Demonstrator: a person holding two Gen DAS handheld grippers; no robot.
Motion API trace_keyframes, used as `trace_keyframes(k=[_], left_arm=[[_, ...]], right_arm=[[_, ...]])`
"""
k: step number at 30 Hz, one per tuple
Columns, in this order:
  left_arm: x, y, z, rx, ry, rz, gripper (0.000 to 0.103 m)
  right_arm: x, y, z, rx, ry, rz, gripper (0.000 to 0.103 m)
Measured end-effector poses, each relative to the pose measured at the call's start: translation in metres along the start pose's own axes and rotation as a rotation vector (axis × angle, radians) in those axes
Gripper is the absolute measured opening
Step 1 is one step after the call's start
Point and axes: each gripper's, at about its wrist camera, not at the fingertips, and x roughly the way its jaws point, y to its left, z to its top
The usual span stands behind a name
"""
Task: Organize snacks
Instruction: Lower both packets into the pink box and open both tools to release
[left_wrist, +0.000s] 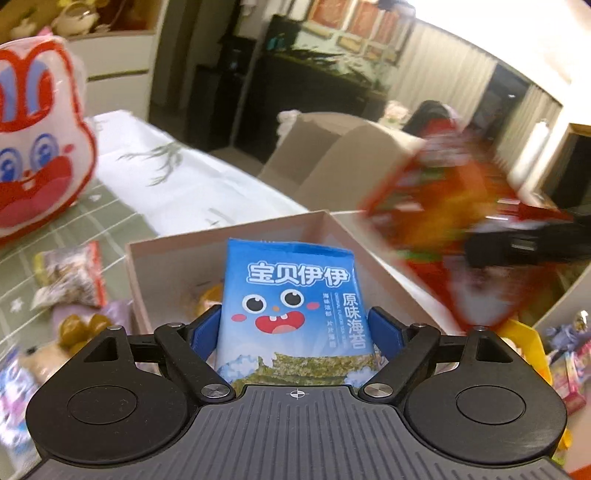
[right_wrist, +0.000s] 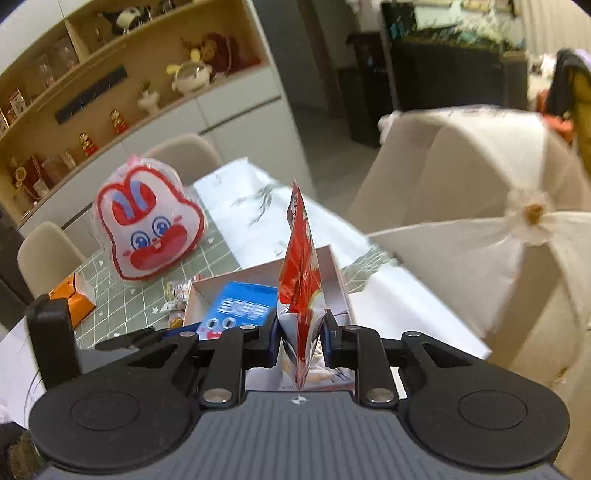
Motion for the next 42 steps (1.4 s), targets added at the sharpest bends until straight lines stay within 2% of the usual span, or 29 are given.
trace_keyframes(k=[4, 8, 9, 13, 14, 16, 18, 20, 24, 26, 27, 31, 33, 37, 39, 42], left_arm=[[0.005, 0.003, -0.008, 0.057, -0.003, -0.016, 0.084], [0.0, 0.013, -0.013, 0.007, -0.024, -0.019, 0.084], [-0.002, 0.017, -0.01, -0.009, -0.026, -0.019, 0.084], [-0.028, 0.038, -0.002, -0.126, -0.059, -0.036, 0.083], [-0.041, 0.045, -0.003, -0.17, -0.096, -0.025, 0.083], [-0.067, 0.059, -0.005, -0.262, -0.162, 0.018, 0.083], [-0.087, 0.074, -0.008, -0.339, -0.197, 0.066, 0.083], [-0.098, 0.086, -0.013, -0.37, -0.178, 0.102, 0.083], [-0.109, 0.091, -0.039, -0.338, -0.099, 0.153, 0.083], [-0.115, 0.093, -0.056, -0.35, -0.06, 0.168, 0.083], [-0.115, 0.092, -0.06, -0.355, -0.043, 0.174, 0.083], [-0.121, 0.092, -0.082, -0.335, 0.025, 0.201, 0.083], [-0.123, 0.094, -0.089, -0.322, 0.054, 0.212, 0.083], [-0.124, 0.099, -0.094, -0.33, 0.079, 0.207, 0.083], [-0.123, 0.104, -0.091, -0.347, 0.073, 0.195, 0.083], [-0.118, 0.107, -0.077, -0.367, 0.037, 0.172, 0.083]], right_arm=[[0.066, 0.0, 0.014, 0.037, 0.064, 0.085, 0.022], [0.117, -0.002, 0.009, 0.083, 0.163, 0.102, 0.022], [0.12, -0.001, 0.006, 0.083, 0.16, 0.1, 0.023], [0.107, 0.002, 0.001, 0.041, 0.156, 0.096, 0.026], [0.102, 0.002, 0.001, 0.032, 0.153, 0.092, 0.029], [0.093, -0.002, -0.002, 0.035, 0.14, 0.069, 0.042], [0.084, -0.006, -0.008, 0.059, 0.128, 0.029, 0.047], [0.072, -0.006, -0.016, 0.079, 0.113, 0.014, 0.051], [0.054, 0.005, -0.04, 0.098, 0.137, 0.129, 0.052], [0.057, 0.019, -0.051, 0.067, 0.174, 0.185, 0.051], [0.06, 0.028, -0.056, 0.036, 0.186, 0.186, 0.051], [0.076, 0.056, -0.064, -0.109, 0.161, 0.088, 0.052], [0.085, 0.056, -0.063, -0.108, 0.151, 0.044, 0.052], [0.095, 0.054, -0.068, -0.126, 0.153, -0.103, 0.052], [0.09, 0.052, -0.074, -0.143, 0.159, -0.123, 0.047], [0.075, 0.056, -0.08, -0.159, 0.141, -0.115, 0.047]])
